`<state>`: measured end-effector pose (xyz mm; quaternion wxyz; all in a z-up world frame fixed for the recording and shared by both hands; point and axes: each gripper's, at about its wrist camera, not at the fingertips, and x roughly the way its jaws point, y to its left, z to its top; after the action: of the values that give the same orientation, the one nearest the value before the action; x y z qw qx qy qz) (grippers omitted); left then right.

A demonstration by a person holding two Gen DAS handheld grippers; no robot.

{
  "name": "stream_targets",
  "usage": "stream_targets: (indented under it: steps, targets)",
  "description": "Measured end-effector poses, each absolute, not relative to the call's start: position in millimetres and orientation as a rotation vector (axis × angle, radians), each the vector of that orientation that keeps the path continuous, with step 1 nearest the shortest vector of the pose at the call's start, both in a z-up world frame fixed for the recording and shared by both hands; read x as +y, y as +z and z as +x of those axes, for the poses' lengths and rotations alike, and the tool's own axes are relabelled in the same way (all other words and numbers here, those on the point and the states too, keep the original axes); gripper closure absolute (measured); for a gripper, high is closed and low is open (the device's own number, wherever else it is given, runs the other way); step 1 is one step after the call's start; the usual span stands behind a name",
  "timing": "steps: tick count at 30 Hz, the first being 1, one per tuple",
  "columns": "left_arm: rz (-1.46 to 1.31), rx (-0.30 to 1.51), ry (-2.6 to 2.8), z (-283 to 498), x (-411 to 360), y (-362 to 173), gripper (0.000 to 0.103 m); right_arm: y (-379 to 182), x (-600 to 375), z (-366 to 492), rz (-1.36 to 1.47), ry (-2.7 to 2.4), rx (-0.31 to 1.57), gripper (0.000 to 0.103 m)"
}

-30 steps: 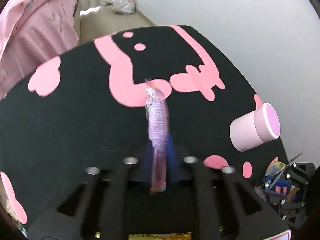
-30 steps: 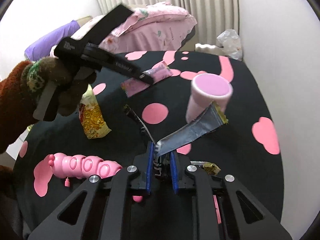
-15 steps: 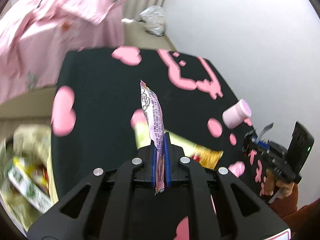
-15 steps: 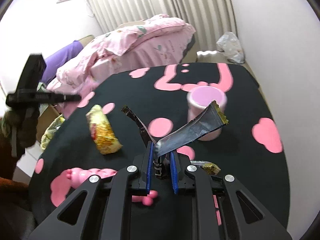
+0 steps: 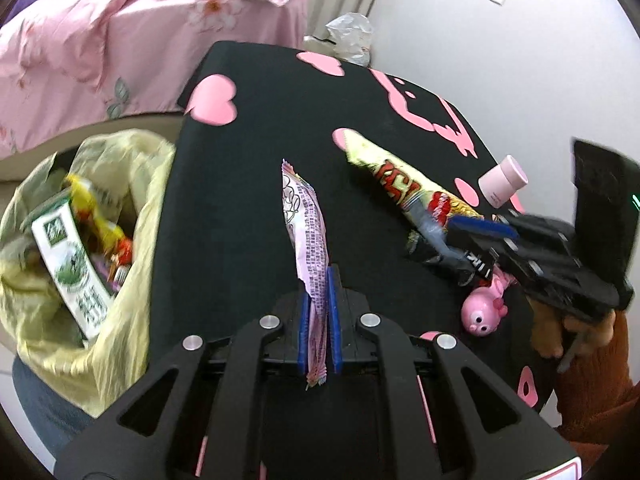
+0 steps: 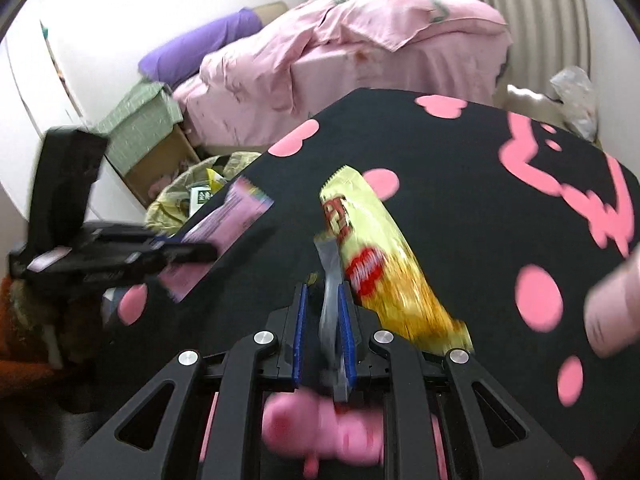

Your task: Collect trash

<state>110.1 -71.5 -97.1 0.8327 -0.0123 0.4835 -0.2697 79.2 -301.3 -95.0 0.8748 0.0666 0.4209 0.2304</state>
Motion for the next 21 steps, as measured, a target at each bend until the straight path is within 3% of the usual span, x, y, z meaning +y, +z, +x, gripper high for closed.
stream_targets:
  steps: [5,6,7,9,12,15,21]
  targets:
    - [-0.069,1.024,-0.581,103.1,-57.2,-101.1,0.094,-96.5,-300.8,105.5,0.125,0.369,0.902,0.085]
    - [-0.065,1.022,-0.584,102.5,-57.5,-101.3,0.092,-94.9,-300.0,104.9,0.112,0.357,0.895,0.079]
    - [-0.062,1.021,-0.589,101.5,-57.2,-102.9,0.092,-92.8,-301.8,101.8,0.087,0.339,0.882,0.066]
    - [-0.071,1.028,-0.599,102.3,-57.1,-106.6,0.091,-91.6,-311.1,92.7,0.049,0.284,0.867,0.06]
    - [-0.093,1.035,-0.613,102.9,-54.9,-112.5,0.088,-90.0,-326.8,87.9,0.065,0.235,0.872,0.059]
    - [-0.109,1.029,-0.628,102.8,-54.5,-112.8,0.084,-86.9,-339.1,73.6,0.135,0.274,0.857,0.039]
    - [-0.093,1.022,-0.63,101.3,-57.6,-111.6,0.082,-107.2,-334.5,73.3,0.085,0.289,0.949,0.038]
